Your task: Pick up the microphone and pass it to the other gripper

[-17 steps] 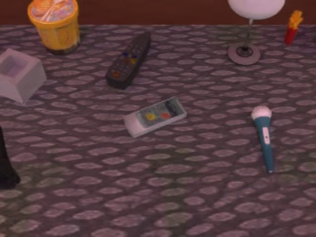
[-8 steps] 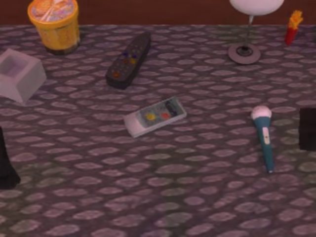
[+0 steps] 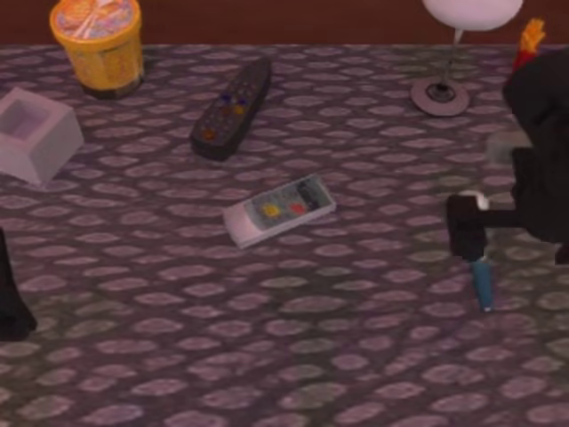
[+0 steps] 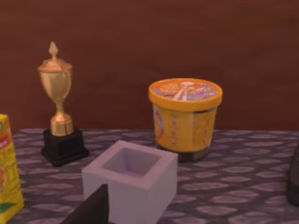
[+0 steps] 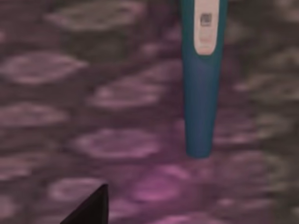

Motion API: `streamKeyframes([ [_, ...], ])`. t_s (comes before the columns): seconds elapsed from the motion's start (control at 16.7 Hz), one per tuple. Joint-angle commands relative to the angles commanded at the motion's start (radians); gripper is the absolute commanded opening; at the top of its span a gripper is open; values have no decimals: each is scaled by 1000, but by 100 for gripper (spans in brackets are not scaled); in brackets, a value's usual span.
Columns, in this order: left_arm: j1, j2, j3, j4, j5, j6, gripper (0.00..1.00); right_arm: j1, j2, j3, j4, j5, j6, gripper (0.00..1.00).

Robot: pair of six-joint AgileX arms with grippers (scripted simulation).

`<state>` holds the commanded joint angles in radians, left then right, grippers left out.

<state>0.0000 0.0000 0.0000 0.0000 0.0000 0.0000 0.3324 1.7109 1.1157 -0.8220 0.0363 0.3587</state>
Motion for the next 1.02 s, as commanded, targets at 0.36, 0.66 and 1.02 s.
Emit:
streamKeyframes([
  [0.36,0,0,0,0,0,0,100,23,104,85,-46,1,24,100],
  [0.66,0,0,0,0,0,0,100,19,113,76,-28,1,22,100],
  [1.02,0,0,0,0,0,0,100,16,261,-5,205,2,19,100],
])
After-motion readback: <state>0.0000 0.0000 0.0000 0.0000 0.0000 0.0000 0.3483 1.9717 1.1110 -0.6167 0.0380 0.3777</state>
